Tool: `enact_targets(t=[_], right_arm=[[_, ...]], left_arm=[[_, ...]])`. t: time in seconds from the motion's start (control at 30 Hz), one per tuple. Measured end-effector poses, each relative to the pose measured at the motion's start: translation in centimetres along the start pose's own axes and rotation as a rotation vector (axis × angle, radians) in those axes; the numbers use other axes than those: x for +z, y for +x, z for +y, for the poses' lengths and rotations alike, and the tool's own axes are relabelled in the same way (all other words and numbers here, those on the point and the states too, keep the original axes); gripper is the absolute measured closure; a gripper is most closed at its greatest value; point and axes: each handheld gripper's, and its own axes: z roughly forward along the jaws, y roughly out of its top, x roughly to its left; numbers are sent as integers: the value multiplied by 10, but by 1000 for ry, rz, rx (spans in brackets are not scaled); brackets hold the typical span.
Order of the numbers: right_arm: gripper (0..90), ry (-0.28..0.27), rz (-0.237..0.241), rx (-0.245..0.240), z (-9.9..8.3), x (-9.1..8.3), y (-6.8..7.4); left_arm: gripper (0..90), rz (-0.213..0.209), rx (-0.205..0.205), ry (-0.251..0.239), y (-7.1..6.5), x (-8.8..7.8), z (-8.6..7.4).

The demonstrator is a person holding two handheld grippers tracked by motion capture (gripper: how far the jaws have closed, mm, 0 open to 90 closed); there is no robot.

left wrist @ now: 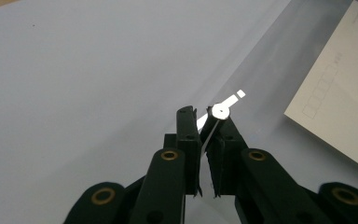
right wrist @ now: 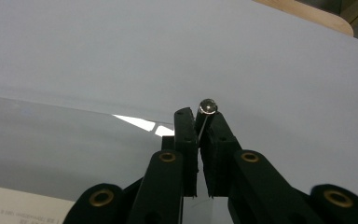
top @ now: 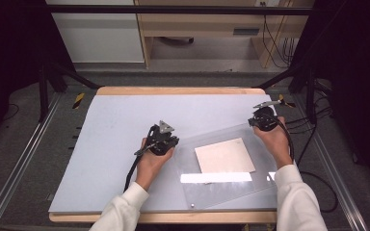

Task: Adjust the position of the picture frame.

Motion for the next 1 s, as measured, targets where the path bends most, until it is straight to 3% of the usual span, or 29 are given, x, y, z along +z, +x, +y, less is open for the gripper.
enact_targets(t=[0.2, 0.7, 1.0], right_arm=[[858, 10, 4, -1, 3, -9, 3], [858, 39, 25, -40, 21, -22, 20], [858, 55, 26, -77, 38, -31, 37]], left_arm=[[828, -5, 21, 5, 2, -10, 4], [810, -19, 22, 15, 19, -33, 8], [801, -21, 21, 12, 32, -47, 8]])
